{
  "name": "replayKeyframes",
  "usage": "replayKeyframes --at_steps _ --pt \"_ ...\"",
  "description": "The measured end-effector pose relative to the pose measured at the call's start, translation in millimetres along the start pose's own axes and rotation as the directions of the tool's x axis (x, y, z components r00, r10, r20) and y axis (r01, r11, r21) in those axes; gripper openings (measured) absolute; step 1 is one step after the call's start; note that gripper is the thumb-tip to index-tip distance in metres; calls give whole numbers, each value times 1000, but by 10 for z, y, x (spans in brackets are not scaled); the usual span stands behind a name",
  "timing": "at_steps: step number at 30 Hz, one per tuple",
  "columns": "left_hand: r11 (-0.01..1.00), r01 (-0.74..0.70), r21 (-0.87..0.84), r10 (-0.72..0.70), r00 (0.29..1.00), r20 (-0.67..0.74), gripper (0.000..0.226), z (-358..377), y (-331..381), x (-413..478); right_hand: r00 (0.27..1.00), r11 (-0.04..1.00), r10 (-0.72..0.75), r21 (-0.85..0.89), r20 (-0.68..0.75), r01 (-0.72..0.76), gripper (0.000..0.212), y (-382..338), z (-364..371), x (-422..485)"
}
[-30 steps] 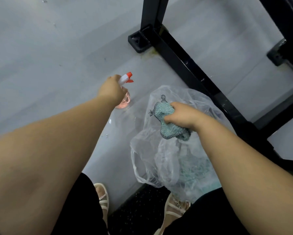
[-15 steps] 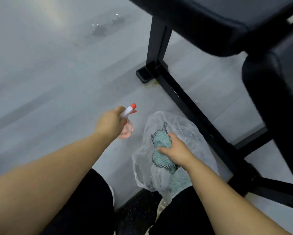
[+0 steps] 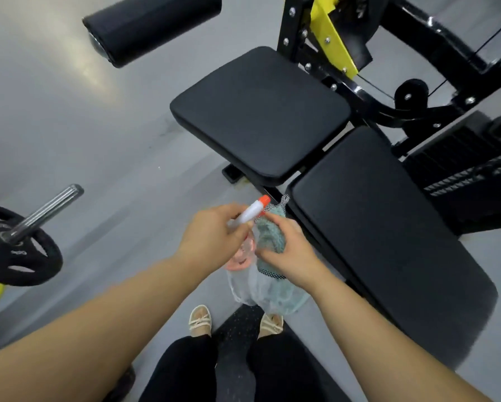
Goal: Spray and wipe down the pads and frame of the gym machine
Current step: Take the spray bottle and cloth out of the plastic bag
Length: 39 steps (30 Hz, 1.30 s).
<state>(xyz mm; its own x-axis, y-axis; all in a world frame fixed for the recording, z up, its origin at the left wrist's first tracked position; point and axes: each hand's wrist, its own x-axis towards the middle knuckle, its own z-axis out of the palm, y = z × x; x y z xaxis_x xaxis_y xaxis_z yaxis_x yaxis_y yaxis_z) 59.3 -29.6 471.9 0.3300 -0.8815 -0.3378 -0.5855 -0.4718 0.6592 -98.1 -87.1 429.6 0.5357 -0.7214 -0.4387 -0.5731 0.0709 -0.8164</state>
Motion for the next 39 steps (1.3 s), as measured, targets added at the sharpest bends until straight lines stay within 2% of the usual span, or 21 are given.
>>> replayKeyframes --at_steps 2,5,8,12,14,17,20,24,28,30,34,37,39 --pt "999 -51 10 51 999 -4 21 -116 367 -75 1000 1000 -5 16 -10 5 76 -219 -190 -180" --pt "988 -152 21 152 988 3 21 -211 935 -157 995 992 -18 120 -98 29 77 -488 -543 -379" --pt "964 -267 12 267 964 5 25 -253 1404 -174 979 979 -75 171 -188 108 51 -644 -981 -478" --pt "934 -355 -33 354 935 -27 19 -258 1742 -9 964 983 -129 95 -230 155 12 -717 -1547 -446" --pt "928 -357 -109 356 934 -30 17 -249 1839 135 948 984 -147 53 -282 169 5 -730 -1730 -360" --pt "897 -286 -338 297 955 -20 11 -254 1840 302 938 980 -144 85 -314 179 11 -763 -1797 -282" --pt "840 -212 -499 299 949 100 24 -293 1696 633 920 974 -124 131 -373 185 16 -840 -1771 -106" --pt "867 -122 -482 300 902 311 51 -342 1370 1047 902 951 -32 264 -430 160 7 -948 -1652 171" --pt "871 -31 -490 300 823 482 80 -332 1066 1475 904 895 38 416 -427 159 10 -1117 -1585 553" --pt "873 -4 -487 268 839 473 86 -350 953 1667 915 874 55 462 -399 149 9 -1188 -1548 761" --pt "920 -55 -389 195 924 330 79 -405 781 1904 932 827 87 547 -353 130 7 -1193 -1418 1168" --pt "955 12 -296 59 971 231 75 -412 546 2027 944 794 197 608 -265 4 42 -1004 -1325 1550" --pt "965 84 -247 -43 985 167 76 -430 322 2099 921 860 294 491 -256 -138 57 -796 -1210 1863"
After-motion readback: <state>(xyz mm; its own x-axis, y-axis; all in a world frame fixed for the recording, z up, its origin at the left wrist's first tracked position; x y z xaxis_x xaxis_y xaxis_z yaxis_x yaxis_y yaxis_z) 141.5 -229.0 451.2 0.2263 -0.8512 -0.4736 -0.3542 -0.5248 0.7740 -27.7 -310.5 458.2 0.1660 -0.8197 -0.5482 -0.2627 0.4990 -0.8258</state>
